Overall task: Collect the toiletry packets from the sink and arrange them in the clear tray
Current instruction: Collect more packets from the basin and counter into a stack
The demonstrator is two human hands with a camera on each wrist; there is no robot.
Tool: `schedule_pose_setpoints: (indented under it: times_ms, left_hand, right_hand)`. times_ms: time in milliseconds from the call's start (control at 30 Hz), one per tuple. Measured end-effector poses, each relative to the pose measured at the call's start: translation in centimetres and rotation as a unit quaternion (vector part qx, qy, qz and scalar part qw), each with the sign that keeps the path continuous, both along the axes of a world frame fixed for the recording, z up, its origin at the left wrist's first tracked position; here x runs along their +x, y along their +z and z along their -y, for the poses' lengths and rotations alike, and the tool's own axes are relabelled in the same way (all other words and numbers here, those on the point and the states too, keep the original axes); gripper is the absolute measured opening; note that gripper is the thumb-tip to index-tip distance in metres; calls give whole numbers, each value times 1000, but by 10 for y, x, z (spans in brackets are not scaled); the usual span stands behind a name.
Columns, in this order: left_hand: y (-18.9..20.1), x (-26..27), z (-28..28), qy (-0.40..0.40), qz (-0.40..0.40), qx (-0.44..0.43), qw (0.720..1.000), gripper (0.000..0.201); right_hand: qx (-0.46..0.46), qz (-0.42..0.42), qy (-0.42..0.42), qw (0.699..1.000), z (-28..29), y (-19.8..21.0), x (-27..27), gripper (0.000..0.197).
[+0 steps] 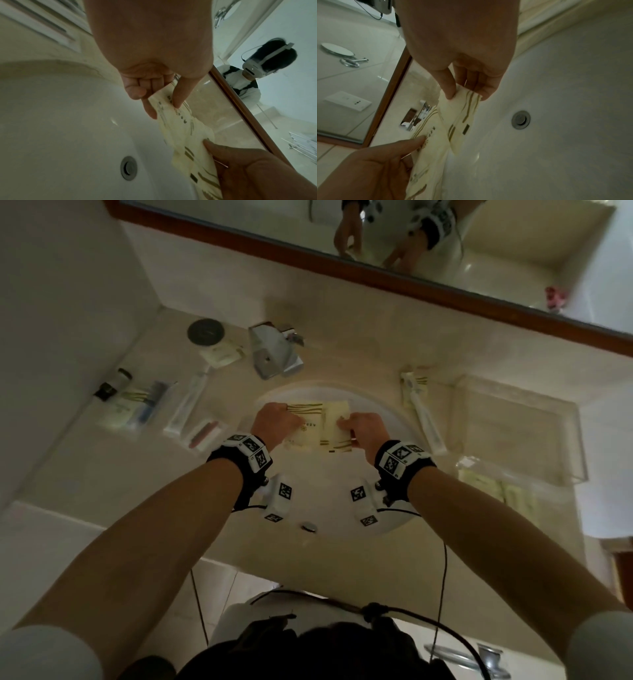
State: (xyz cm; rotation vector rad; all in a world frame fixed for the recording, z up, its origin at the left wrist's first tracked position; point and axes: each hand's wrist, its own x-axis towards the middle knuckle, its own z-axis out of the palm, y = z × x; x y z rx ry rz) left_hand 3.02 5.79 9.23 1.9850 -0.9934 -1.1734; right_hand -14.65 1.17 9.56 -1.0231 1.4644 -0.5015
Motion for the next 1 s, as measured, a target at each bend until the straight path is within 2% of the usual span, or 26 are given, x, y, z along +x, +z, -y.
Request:
schedule_pose_setpoints:
  times_ms: [67, 133, 300, 500, 733, 833, 1000]
  left_hand:
    - [1, -20, 6, -30, 2, 1, 1000, 16]
    - [3, -39, 10, -49, 0, 1, 999, 11]
    - [4, -86, 21, -88, -1, 2, 996, 16]
    - [10, -149, 33, -126, -16, -9, 992, 5]
    - [11, -215, 40, -169, -19, -18, 985, 21]
    - [11, -237, 41, -180, -19, -24, 983, 19]
    - [11, -271, 42, -193, -5, -31, 981, 16]
  right_hand:
    - [-8, 12, -26, 1000, 0, 3, -23, 6]
    - [-19, 30, -53, 998, -2, 8, -46, 15]
    - [-29, 26, -96, 995, -7, 9, -99, 31]
    - [-44, 20, -143, 988, -13, 13, -161, 30]
    - [-70, 4, -156, 985, -15, 24, -243, 12]
    - [-79, -12, -161, 984, -16, 28, -276, 3]
    - [-76, -28, -173, 981, -23, 30, -321, 15]
